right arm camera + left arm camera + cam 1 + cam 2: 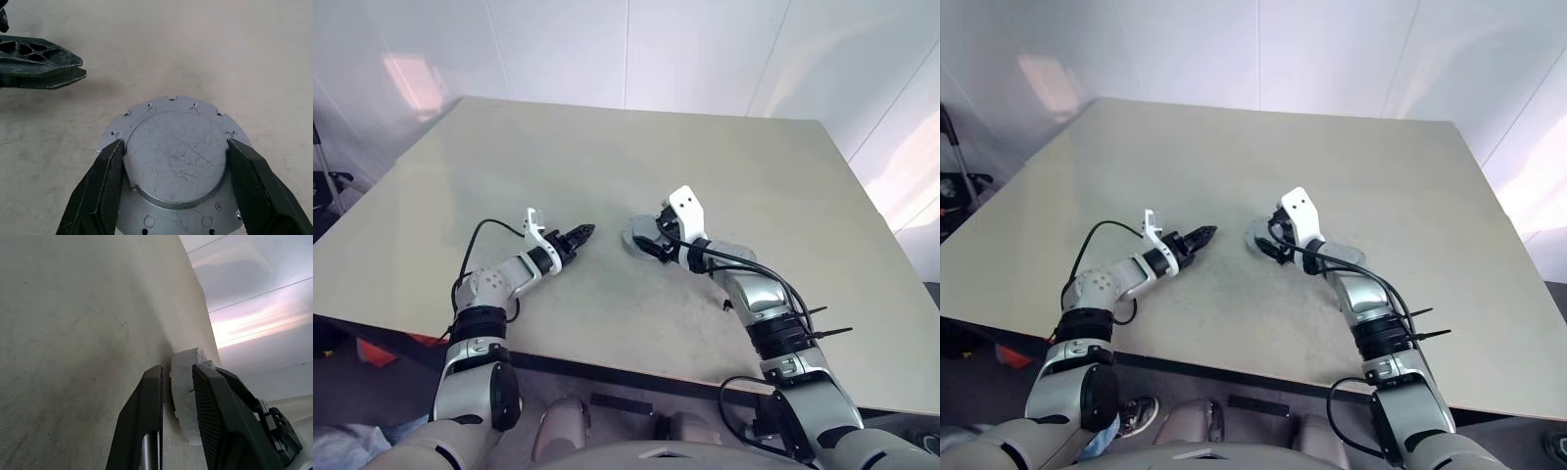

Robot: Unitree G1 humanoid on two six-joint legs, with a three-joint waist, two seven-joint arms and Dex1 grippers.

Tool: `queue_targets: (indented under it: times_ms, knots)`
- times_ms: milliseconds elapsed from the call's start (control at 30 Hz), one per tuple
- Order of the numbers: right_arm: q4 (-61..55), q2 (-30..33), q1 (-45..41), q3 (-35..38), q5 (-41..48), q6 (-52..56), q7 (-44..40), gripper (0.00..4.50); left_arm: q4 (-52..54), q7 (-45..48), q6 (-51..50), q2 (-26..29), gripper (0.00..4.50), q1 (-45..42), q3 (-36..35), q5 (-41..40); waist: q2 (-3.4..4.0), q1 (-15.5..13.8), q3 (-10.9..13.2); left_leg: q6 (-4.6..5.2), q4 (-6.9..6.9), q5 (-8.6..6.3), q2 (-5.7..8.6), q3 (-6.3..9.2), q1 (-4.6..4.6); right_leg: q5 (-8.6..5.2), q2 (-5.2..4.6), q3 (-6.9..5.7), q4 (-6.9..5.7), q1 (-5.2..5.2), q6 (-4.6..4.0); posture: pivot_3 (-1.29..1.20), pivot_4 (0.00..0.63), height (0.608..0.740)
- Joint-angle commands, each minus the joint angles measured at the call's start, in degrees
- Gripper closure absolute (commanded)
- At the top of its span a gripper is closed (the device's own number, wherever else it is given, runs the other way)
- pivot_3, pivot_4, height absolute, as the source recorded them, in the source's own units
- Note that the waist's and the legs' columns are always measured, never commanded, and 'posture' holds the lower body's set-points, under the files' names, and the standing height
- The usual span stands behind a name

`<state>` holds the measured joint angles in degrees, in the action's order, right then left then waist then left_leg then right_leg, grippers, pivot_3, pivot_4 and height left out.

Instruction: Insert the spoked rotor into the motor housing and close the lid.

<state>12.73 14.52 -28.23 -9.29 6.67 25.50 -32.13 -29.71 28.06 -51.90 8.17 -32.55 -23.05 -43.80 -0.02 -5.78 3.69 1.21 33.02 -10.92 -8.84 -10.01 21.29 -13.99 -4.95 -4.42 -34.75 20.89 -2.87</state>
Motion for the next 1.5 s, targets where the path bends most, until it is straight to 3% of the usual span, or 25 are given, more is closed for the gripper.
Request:
queue_targets:
  times_ms: [33, 500, 533, 667, 700, 967, 1133, 1367, 1500]
  knots:
    - [0.06, 1.45, 1.00, -0.55, -1.60, 1.55, 0.23, 1.33, 1.78, 0.13, 0.20, -0.06, 3.50, -0.51, -0.22, -0.77, 0.00, -0.08, 0.00, 0.01, 0.00, -0.01, 0.00, 0.00, -0.02, 0.00, 0.00, 0.00, 0.00, -0.02, 0.00, 0.00, 0.000, 0.740]
    - [1.28, 2.12, 0.94, -2.05, -2.51, 2.56, 0.99, 1.33, 4.12, -1.18, -2.64, -3.93, 3.50, -5.81, -1.58, -5.60, -0.01, -0.59, -0.01, 0.03, 0.09, -0.02, 0.01, 0.00, -0.21, 0.00, -0.02, 0.00, -0.01, -0.27, 0.00, 0.00, 0.000, 0.740]
    - [1.39, 2.11, 0.89, -2.10, -2.56, 2.49, 0.98, 1.33, 2.06, -1.33, -2.46, -4.45, 3.50, -7.42, -1.72, -5.60, -0.01, -0.62, -0.01, 0.03, 0.09, -0.02, 0.01, 0.00, -0.21, 0.00, -0.01, 0.00, -0.01, -0.27, 0.01, 0.00, 0.000, 0.740]
    - [2.05, 1.86, 0.43, -2.23, -2.75, 2.13, 1.06, 1.33, -5.33, 0.51, -0.69, -5.85, 4.44, -11.01, 1.51, -1.71, 0.01, -0.59, -0.04, 0.04, 0.11, -0.02, 0.01, 0.01, -0.25, 0.00, -0.01, 0.00, -0.01, -0.28, 0.01, 0.00, 0.000, 0.740]
    - [2.14, 1.79, 0.27, -2.25, -2.78, 2.06, 1.15, 1.33, -8.03, 0.81, 0.16, -6.11, 4.48, -11.79, 2.41, -0.32, 0.01, -0.57, -0.06, 0.05, 0.10, -0.03, 0.01, 0.01, -0.26, 0.00, -0.01, 0.01, 0.00, -0.28, 0.01, 0.00, 0.000, 0.740]
    - [1.49, 1.96, 0.64, -1.85, -2.73, 2.07, 1.71, 1.33, -24.61, -0.02, 4.44, -7.04, 4.48, -15.81, 6.74, 8.63, 0.03, -0.90, -0.12, 0.17, 0.10, -0.10, 0.01, 0.04, -0.47, 0.00, -0.02, -0.02, 0.00, -0.48, 0.02, 0.00, 0.000, 0.740]
    - [1.83, 1.79, 0.46, -1.10, -2.48, 2.32, 2.35, 1.33, -26.70, 0.34, 5.36, -6.78, 4.48, -15.80, 6.25, 9.71, 0.04, -1.34, -0.13, 0.25, -0.02, -0.17, 0.02, 0.01, -1.23, -0.05, -0.05, 0.01, 0.12, -1.19, 0.09, 0.00, 0.000, 0.740]
    - [1.93, 0.77, -0.60, 0.05, -0.94, 2.39, 1.93, 1.33, -26.14, 0.21, 5.24, -6.88, 4.48, -14.71, 6.25, 9.97, 0.06, -1.34, -0.15, 0.24, -0.06, -0.17, 0.02, 0.01, -1.33, -0.06, -0.05, 0.01, 0.11, -1.29, 0.10, 0.00, 0.000, 0.740]
    - [-0.05, 0.62, -0.52, 0.68, -1.21, 0.74, 2.85, 0.01, -25.97, 0.05, 5.39, -7.34, 4.50, -14.74, 6.54, 10.26, 0.06, -1.34, -0.14, 0.24, -0.08, -0.17, 0.02, 0.01, -1.33, -0.06, -0.05, 0.01, 0.11, -1.27, 0.10, 0.00, 0.000, 0.740]
